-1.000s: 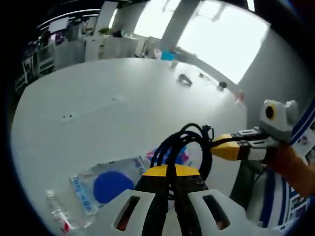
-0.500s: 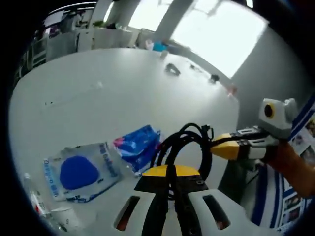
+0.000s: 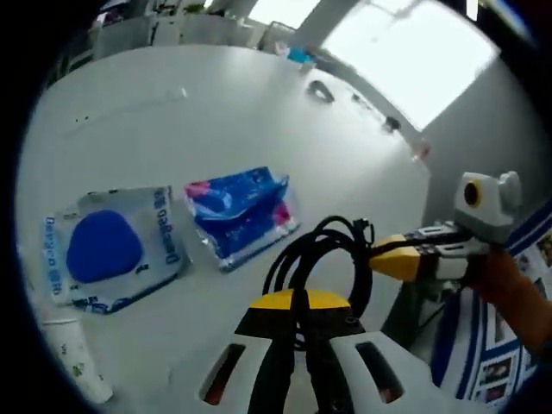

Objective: Arrange the tabletop items into an orderly group along one side of the table until the central work area is clear of visible clutter.

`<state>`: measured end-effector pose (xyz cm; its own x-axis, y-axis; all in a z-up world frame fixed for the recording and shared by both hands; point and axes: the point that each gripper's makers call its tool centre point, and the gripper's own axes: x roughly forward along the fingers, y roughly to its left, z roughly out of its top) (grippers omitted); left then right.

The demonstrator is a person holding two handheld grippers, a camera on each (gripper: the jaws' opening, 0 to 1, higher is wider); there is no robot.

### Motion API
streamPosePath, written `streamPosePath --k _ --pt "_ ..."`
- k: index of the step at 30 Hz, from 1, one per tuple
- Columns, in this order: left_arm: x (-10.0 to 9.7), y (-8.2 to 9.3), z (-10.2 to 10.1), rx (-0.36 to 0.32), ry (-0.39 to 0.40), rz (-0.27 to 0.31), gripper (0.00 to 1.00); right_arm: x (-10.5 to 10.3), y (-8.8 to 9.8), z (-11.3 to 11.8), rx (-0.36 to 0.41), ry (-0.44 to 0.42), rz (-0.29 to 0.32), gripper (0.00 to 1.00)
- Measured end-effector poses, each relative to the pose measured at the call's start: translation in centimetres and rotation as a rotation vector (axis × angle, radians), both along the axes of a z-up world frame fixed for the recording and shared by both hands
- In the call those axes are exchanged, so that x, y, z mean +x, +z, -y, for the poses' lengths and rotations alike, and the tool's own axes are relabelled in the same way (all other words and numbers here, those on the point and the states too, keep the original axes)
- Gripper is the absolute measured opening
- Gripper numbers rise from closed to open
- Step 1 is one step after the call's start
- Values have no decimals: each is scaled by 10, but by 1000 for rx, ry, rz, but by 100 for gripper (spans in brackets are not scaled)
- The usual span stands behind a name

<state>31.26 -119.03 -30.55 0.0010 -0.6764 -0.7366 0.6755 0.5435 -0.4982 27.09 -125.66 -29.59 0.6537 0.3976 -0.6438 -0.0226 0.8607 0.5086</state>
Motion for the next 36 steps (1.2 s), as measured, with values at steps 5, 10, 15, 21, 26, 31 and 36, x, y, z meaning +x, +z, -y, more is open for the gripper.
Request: streamPosePath --k 5,10,15,21,26,31,36 --pt "-2 -20 1 39 14 -37 0 -1 -20 2 25 19 -71 4" --pt "-1 -33 4 59 31 -70 0 0 -32 6 32 32 -112 5" --pt "1 -44 4 77 45 -87 0 3 -43 7 33 49 -136 5" --pt "-1 -54 3 90 63 -115 0 2 -51 6 29 69 -162 5" --pt "-2 -60 4 99 64 -122 0 -1 -60 6 43 83 -190 5" --pt "-2 -62 4 92 73 -128 0 -1 -62 8 33 81 -185 6" --pt "-2 -64 5 87 71 -131 0 -1 -67 9 23 94 -181 7"
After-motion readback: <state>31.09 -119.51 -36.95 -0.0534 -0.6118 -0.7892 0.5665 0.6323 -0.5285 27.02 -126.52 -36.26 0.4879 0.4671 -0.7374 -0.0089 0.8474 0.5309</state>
